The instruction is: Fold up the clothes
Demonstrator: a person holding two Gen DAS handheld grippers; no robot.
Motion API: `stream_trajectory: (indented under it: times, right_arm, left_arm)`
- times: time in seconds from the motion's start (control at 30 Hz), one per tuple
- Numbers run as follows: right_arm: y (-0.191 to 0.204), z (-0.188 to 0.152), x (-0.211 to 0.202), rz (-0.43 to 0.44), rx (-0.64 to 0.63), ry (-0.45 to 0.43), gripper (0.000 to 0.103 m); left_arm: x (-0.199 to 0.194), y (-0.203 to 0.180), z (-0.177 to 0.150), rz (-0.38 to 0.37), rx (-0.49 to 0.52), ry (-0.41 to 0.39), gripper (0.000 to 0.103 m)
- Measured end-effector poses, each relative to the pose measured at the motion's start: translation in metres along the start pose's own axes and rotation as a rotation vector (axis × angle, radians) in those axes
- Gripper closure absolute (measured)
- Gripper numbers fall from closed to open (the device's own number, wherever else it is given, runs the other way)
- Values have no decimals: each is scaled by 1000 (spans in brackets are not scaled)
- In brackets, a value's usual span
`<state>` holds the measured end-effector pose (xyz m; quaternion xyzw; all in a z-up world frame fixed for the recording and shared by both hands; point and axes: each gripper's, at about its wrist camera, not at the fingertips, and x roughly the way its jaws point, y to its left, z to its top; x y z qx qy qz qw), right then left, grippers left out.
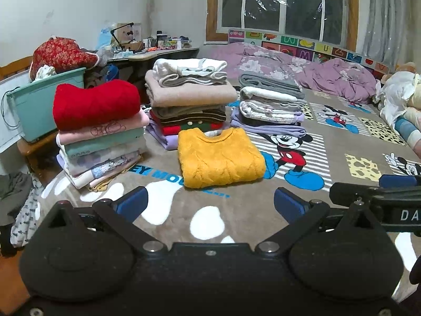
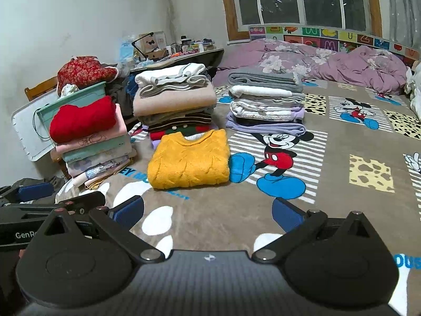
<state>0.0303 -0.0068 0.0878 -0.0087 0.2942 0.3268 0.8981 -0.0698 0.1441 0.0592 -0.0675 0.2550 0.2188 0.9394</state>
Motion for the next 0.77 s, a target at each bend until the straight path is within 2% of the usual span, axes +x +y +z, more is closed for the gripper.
stream_trajectory:
  times: [0.53, 0.77]
  right_arm:
    - [-7, 1, 1, 11, 24, -6, 0]
    - [-12, 0, 4, 8, 31, -6, 0]
  left_arm:
    - [2, -6, -1, 10, 20, -1, 0]
    - [0, -5, -2, 34, 17, -30, 0]
